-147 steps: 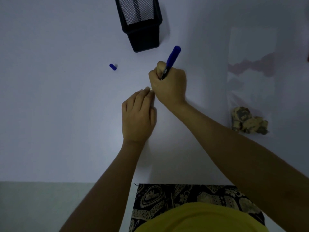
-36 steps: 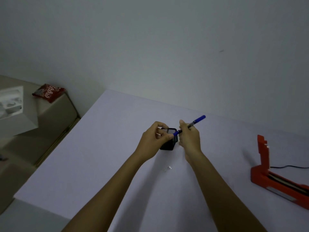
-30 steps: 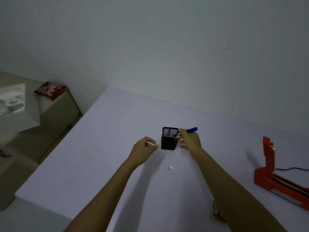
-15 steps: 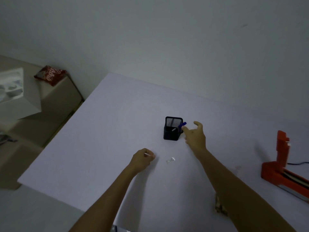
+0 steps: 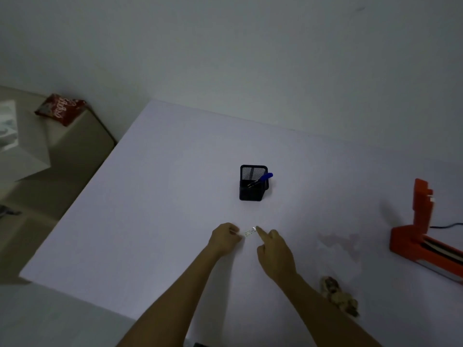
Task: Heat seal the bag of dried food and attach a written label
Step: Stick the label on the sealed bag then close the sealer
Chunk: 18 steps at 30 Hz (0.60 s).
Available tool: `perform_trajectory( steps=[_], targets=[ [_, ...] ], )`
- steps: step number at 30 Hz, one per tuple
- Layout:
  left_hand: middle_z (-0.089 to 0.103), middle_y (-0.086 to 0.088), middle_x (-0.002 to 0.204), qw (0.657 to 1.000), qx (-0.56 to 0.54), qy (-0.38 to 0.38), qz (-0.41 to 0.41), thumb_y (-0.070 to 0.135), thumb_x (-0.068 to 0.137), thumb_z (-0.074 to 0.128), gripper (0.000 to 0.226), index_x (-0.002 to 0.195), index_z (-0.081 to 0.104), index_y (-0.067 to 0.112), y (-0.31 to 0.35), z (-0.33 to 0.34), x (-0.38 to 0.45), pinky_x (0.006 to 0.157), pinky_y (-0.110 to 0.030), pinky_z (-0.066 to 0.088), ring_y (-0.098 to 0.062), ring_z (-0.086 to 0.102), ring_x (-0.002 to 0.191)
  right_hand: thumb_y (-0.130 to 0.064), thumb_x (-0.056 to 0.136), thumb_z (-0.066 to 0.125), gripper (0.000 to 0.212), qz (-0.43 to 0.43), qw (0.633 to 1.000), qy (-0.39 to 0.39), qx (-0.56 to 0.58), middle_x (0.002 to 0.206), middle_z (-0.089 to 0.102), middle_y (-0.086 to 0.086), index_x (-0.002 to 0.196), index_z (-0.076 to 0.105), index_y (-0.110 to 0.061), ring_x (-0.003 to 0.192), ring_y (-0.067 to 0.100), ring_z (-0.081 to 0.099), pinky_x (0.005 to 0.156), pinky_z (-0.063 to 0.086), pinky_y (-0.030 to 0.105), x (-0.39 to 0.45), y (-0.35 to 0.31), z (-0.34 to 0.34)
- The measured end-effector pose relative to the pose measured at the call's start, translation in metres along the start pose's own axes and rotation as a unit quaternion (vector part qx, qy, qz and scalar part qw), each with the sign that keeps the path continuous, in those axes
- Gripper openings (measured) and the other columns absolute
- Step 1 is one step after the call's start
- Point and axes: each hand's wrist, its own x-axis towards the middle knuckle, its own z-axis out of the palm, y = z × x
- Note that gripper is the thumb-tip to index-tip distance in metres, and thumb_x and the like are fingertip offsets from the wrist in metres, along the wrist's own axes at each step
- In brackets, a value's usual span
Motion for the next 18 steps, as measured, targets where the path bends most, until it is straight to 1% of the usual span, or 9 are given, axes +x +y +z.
perform_trajectory(
  steps=[2,4,7,9,10,12,15,16,18],
  targets=[
    [0.059,-0.011,0.127,1.000,0.006,0.004,0.000,0.019,0.092,0.057,0.037,0.127,0.054,0.008,0.002,0.004,0.002,0.093,-0.025,0.042,-0.023,0.056,0.115,-0.012,0.092,0.043,0.055,0.005,1.000,-0.019,-0.008,0.113,0.051,0.007,0.146,0.034,-0.023,0.094,0.017,0.051,0.074,0.048,0.026,0.001,0.003,0.004],
    [0.059,-0.012,0.127,1.000,0.013,0.012,0.001,0.018,0.093,0.056,0.036,0.128,0.054,0.007,0.004,0.008,0.004,0.093,-0.025,0.042,-0.023,0.056,0.115,-0.012,0.092,0.044,0.057,0.010,1.000,-0.028,0.002,0.113,0.051,0.007,0.147,0.030,-0.023,0.092,0.015,0.050,0.072,0.046,0.023,0.000,0.006,0.007],
    [0.059,-0.011,0.128,0.999,0.017,0.028,0.008,0.015,0.094,0.053,0.034,0.128,0.054,0.007,0.005,0.015,0.007,0.093,-0.024,0.041,-0.023,0.056,0.116,-0.012,0.092,0.044,0.060,0.016,0.999,-0.043,0.023,0.116,0.050,0.009,0.148,0.026,-0.024,0.094,0.018,0.053,0.071,0.044,0.024,-0.002,0.006,0.010],
    [0.060,-0.010,0.127,0.999,0.010,0.035,0.016,0.017,0.095,0.053,0.033,0.126,0.055,0.007,0.007,0.021,0.009,0.092,-0.022,0.041,-0.022,0.056,0.115,-0.012,0.092,0.045,0.060,0.022,0.998,-0.045,0.040,0.117,0.051,0.009,0.147,0.027,-0.027,0.097,0.020,0.054,0.075,0.047,0.026,-0.001,0.006,0.009],
    [0.061,-0.009,0.124,0.999,0.004,0.038,0.020,0.020,0.094,0.055,0.033,0.125,0.056,0.007,0.008,0.024,0.009,0.089,-0.021,0.040,-0.020,0.057,0.111,-0.013,0.092,0.047,0.061,0.024,0.998,-0.044,0.049,0.118,0.052,0.010,0.147,0.028,-0.029,0.099,0.021,0.055,0.078,0.049,0.027,0.000,0.007,0.009],
    [0.064,-0.007,0.114,0.998,-0.016,0.049,0.024,0.027,0.092,0.059,0.033,0.118,0.060,0.007,0.011,0.029,0.012,0.082,-0.020,0.040,-0.016,0.058,0.097,-0.012,0.091,0.049,0.062,0.027,0.996,-0.045,0.066,0.118,0.052,0.010,0.147,0.029,-0.032,0.103,0.023,0.056,0.083,0.050,0.030,0.000,0.008,0.009],
    [0.067,-0.010,0.096,0.997,-0.044,0.066,0.016,0.029,0.089,0.063,0.030,0.102,0.066,0.003,0.015,0.036,0.019,0.072,-0.022,0.042,-0.014,0.056,0.083,-0.013,0.092,0.051,0.062,0.031,0.995,-0.054,0.077,0.121,0.052,0.011,0.147,0.029,-0.031,0.107,0.025,0.055,0.087,0.051,0.032,0.000,0.008,0.009],
    [0.069,-0.012,0.093,0.997,-0.046,0.068,0.013,0.028,0.088,0.064,0.028,0.096,0.069,0.002,0.017,0.037,0.021,0.070,-0.023,0.044,-0.014,0.057,0.079,-0.013,0.092,0.051,0.062,0.035,0.995,-0.056,0.081,0.121,0.052,0.011,0.147,0.029,-0.031,0.107,0.025,0.055,0.087,0.050,0.031,0.000,0.008,0.008],
    [0.071,-0.012,0.093,0.997,-0.042,0.068,0.007,0.023,0.088,0.065,0.022,0.092,0.072,0.003,0.020,0.038,0.023,0.073,-0.025,0.049,-0.017,0.061,0.080,-0.013,0.092,0.051,0.061,0.036,0.993,-0.059,0.091,0.107,0.049,0.004,0.146,0.029,-0.031,0.093,0.017,0.053,0.080,0.049,0.025,0.000,0.007,0.006]
  ],
)
